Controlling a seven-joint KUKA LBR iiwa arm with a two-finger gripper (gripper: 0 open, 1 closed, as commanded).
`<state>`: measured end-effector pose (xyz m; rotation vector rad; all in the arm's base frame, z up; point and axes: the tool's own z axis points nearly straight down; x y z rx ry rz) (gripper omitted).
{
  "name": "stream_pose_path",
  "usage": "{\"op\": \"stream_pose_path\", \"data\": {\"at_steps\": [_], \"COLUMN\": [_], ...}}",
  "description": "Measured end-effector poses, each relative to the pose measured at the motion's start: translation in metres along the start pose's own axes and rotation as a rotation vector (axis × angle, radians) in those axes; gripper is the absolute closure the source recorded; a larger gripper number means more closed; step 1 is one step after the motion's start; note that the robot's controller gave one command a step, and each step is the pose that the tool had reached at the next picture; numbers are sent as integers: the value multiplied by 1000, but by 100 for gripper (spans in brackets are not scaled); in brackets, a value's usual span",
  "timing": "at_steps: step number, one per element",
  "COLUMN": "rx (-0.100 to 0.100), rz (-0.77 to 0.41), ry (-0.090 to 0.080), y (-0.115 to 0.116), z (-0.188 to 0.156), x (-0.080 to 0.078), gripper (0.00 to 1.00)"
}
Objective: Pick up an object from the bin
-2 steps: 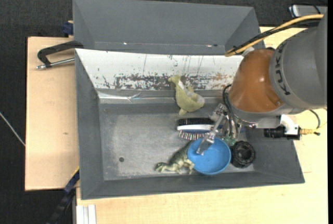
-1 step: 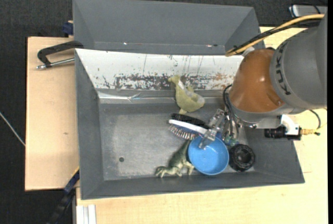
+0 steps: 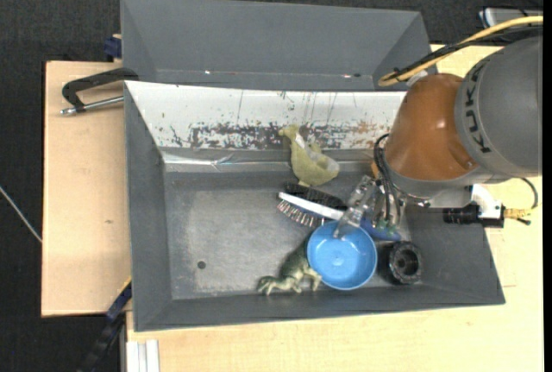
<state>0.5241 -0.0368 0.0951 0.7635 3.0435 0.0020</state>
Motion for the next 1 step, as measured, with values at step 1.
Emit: {"op": "stream_pose_path", "data": {"at_steps": [1], "rx": [-2], "rz": [-2], "ry": [-4], "y": [1], "z": [-57], "x": [-2], "gripper": [100]}}
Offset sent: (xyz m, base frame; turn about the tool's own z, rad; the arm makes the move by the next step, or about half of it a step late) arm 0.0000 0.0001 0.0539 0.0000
